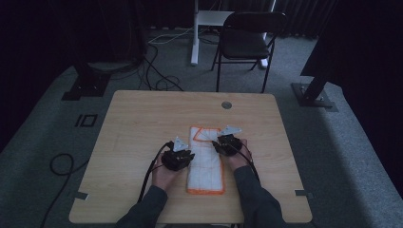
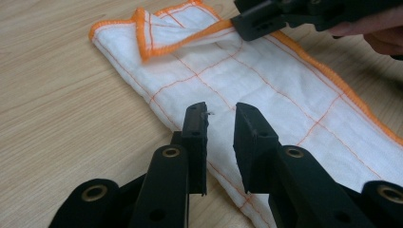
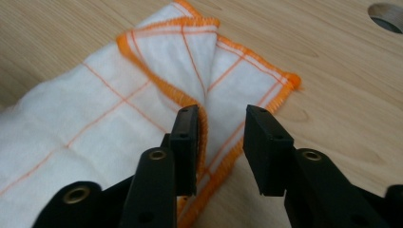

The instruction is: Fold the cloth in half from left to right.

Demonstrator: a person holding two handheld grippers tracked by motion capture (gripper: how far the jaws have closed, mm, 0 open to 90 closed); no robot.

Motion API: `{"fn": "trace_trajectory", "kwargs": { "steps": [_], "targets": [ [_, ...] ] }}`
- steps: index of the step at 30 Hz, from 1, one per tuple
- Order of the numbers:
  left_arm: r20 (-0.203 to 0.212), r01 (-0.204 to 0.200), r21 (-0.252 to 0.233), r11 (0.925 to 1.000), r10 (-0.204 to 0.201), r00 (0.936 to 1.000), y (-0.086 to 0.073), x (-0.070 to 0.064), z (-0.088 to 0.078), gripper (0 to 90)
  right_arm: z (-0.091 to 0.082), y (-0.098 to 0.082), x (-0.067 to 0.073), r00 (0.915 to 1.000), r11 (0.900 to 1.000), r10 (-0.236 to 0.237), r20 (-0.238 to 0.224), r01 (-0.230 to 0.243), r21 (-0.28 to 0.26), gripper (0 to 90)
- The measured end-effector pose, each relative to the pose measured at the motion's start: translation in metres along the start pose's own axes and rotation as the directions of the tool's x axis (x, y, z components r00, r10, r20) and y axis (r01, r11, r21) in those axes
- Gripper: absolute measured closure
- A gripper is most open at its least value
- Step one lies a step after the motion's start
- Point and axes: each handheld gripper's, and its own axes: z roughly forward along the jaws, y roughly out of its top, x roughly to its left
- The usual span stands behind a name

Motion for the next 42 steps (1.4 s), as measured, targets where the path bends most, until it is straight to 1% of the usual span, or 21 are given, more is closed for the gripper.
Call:
{"fn": "trace_trajectory", "kwargs": {
  "steps": [3, 5, 8, 11, 13, 17, 19, 21, 23, 25, 26, 27, 28, 30, 33, 35, 37, 38, 39, 42],
  "targets": [
    [-0.001, -0.002, 0.0, 1.0, 0.002, 1.0, 0.0, 0.0, 0.0, 75.7, 0.004, 0.006, 0.003, 0.9999, 1.0, -0.015, -0.008, 0.015, -0.004, 61.9],
    [0.0, 0.0, -0.002, 1.0, 0.0, 1.0, 0.0, 0.0, -0.001, 75.7, 0.007, 0.009, 0.005, 0.9995, 1.0, -0.016, -0.028, 0.016, -0.001, 60.1],
    [-0.002, 0.001, -0.002, 1.0, -0.001, 1.0, 0.0, 0.0, -0.001, 75.7, 0.013, 0.013, 0.011, 0.9975, 0.999, -0.046, -0.053, 0.047, 0.009, 58.2],
    [-0.005, -0.001, -0.004, 1.0, 0.001, 1.0, -0.001, 0.001, -0.002, 75.7, 0.013, 0.014, 0.016, 0.9958, 0.998, -0.068, -0.06, 0.069, 0.005, 57.3],
    [-0.005, 0.006, -0.004, 1.0, -0.006, 1.0, -0.002, 0.002, -0.003, 75.7, 0.013, 0.016, 0.018, 0.9948, 0.997, -0.077, -0.066, 0.077, -0.004, 56.2],
    [-0.008, 0.005, -0.005, 1.0, -0.005, 1.0, -0.002, 0.003, -0.003, 75.7, 0.011, 0.02, 0.023, 0.9928, 0.996, -0.087, -0.083, 0.084, -0.038, 54.9],
    [-0.007, 0.007, -0.005, 1.0, -0.007, 1.0, -0.002, 0.003, -0.003, 75.5, 0.012, 0.022, 0.026, 0.9917, 0.995, -0.092, -0.09, 0.088, -0.043, 56.1],
    [-0.006, 0.006, -0.005, 1.0, -0.006, 1.0, -0.002, 0.003, -0.003, 75.5, 0.017, 0.023, 0.029, 0.9917, 0.995, -0.101, -0.08, 0.098, -0.034, 57.6],
    [-0.005, 0.005, -0.004, 1.0, -0.005, 1.0, -0.002, 0.002, -0.003, 75.4, 0.022, 0.023, 0.03, 0.9918, 0.995, -0.101, -0.079, 0.1, -0.017, 58.8],
    [-0.006, 0.005, -0.005, 1.0, -0.005, 1.0, -0.002, 0.002, -0.003, 75.4, 0.027, 0.022, 0.031, 0.9919, 0.994, -0.109, -0.066, 0.109, 0.004, 61.1],
    [-0.007, 0.004, -0.005, 1.0, -0.004, 1.0, -0.002, 0.003, -0.003, 75.4, 0.03, 0.022, 0.032, 0.9911, 0.992, -0.122, -0.053, 0.123, 0.014, 65.2],
    [-0.008, 0.006, -0.006, 1.0, -0.006, 1.0, -0.002, 0.003, -0.004, 75.4, 0.031, 0.023, 0.032, 0.9914, 0.992, -0.124, -0.044, 0.125, 0.018, 70.2],
    [-0.008, 0.008, -0.007, 0.9999, -0.009, 0.9999, -0.003, 0.004, -0.004, 75.3, 0.03, 0.024, 0.031, 0.9915, 0.992, -0.127, -0.029, 0.127, 0.017, 76.3],
    [-0.01, 0.009, -0.006, 0.9999, -0.009, 0.9999, -0.003, 0.004, -0.004, 75.3, 0.028, 0.026, 0.029, 0.9934, 0.994, -0.113, -0.022, 0.113, 0.009, 84.0],
    [-0.012, 0.011, -0.005, 0.9999, -0.011, 0.9999, -0.004, 0.005, -0.004, 75.3, 0.024, 0.03, 0.02, 0.9951, 0.995, -0.099, -0.002, 0.099, -0.005, 86.2],
    [-0.012, 0.012, -0.006, 0.9999, -0.012, 0.9998, -0.004, 0.005, -0.004, 75.3, 0.023, 0.031, 0.012, 0.9974, 0.997, -0.071, 0.007, 0.071, -0.007, 85.7],
    [-0.012, 0.011, -0.004, 0.9999, -0.011, 0.9999, -0.005, 0.005, -0.004, 75.3, 0.021, 0.03, 0.001, 0.9993, 0.999, -0.034, 0.012, 0.034, -0.006, 82.2],
    [-0.012, 0.01, -0.003, 0.9999, -0.01, 0.9999, -0.004, 0.005, -0.004, 75.3, 0.021, 0.03, -0.004, 0.9996, 1.0, -0.02, 0.021, 0.02, -0.002, 78.8],
    [-0.012, 0.009, -0.002, 1.0, -0.009, 0.9999, -0.004, 0.006, -0.004, 75.3, 0.02, 0.029, -0.009, 0.9995, 1.0, -0.009, 0.031, 0.009, 0.0, 77.3],
    [-0.012, 0.013, -0.003, 0.9999, -0.013, 0.9998, -0.004, 0.006, -0.003, 75.3, 0.018, 0.026, -0.02, 0.997, 1.0, 0.015, 0.075, -0.016, 0.01, 70.6]
  ]
}}
